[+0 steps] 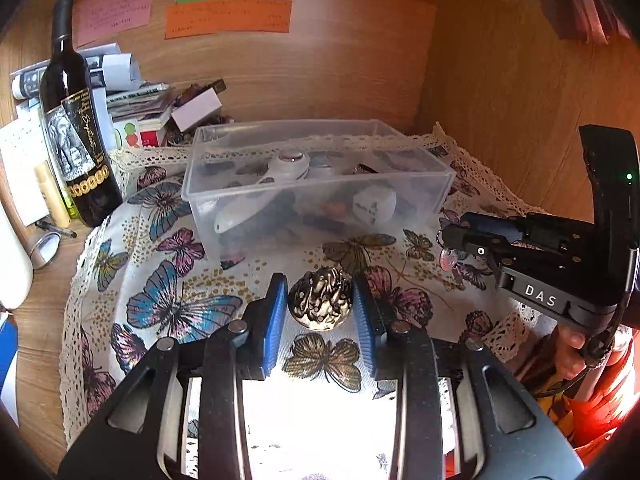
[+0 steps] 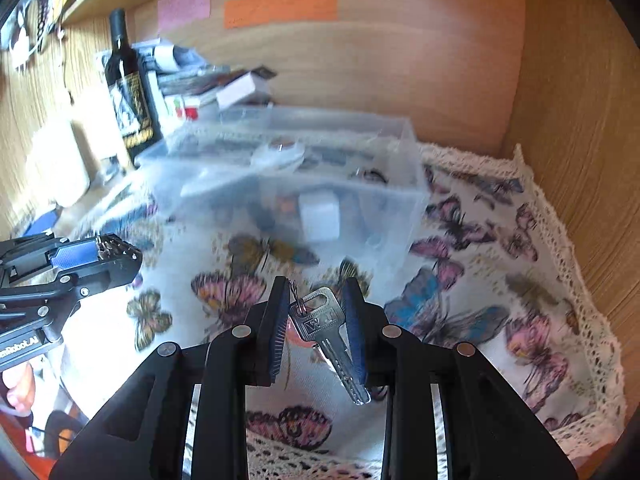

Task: Organize rigid objects
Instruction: 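Grasp the keys with the right tool while the left tool grasps the brass pinecone ornament, then lower the pinecone into the clear box with the left tool while the right tool drops the keys in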

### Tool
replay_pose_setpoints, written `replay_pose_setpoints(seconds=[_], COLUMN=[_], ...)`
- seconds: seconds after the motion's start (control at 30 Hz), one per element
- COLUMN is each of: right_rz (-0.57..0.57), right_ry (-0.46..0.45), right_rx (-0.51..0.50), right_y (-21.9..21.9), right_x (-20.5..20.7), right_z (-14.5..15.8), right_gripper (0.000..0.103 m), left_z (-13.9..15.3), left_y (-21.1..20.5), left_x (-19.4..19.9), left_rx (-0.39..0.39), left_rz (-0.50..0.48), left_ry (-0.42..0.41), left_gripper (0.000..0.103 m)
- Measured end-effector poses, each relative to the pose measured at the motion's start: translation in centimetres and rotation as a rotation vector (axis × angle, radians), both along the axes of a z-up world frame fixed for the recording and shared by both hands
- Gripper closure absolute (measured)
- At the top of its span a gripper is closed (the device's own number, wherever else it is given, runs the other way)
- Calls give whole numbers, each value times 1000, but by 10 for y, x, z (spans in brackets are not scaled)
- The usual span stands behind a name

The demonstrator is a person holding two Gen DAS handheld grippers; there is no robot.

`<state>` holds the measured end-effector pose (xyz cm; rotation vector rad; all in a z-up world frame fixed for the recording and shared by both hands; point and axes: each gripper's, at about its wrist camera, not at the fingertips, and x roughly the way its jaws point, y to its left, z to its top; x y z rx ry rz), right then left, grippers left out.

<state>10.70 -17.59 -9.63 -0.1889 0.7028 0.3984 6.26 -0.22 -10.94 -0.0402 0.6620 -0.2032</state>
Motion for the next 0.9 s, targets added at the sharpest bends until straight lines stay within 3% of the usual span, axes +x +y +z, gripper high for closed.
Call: replay_pose_setpoints(seconds=[0.5,0.9], right_rz=[-30,-37], right_ry=[-145,-182], right_rx=[104,141], right_y=[-3,4], right_x=[30,65], right_z=[57,68], right_gripper=[78,78], left_z=[43,59], left_y=[18,26], left_x=[38,76], left_rx=[-2,-5], left_rz=[37,54], left_ry=[-100,-128], left_gripper=[71,71])
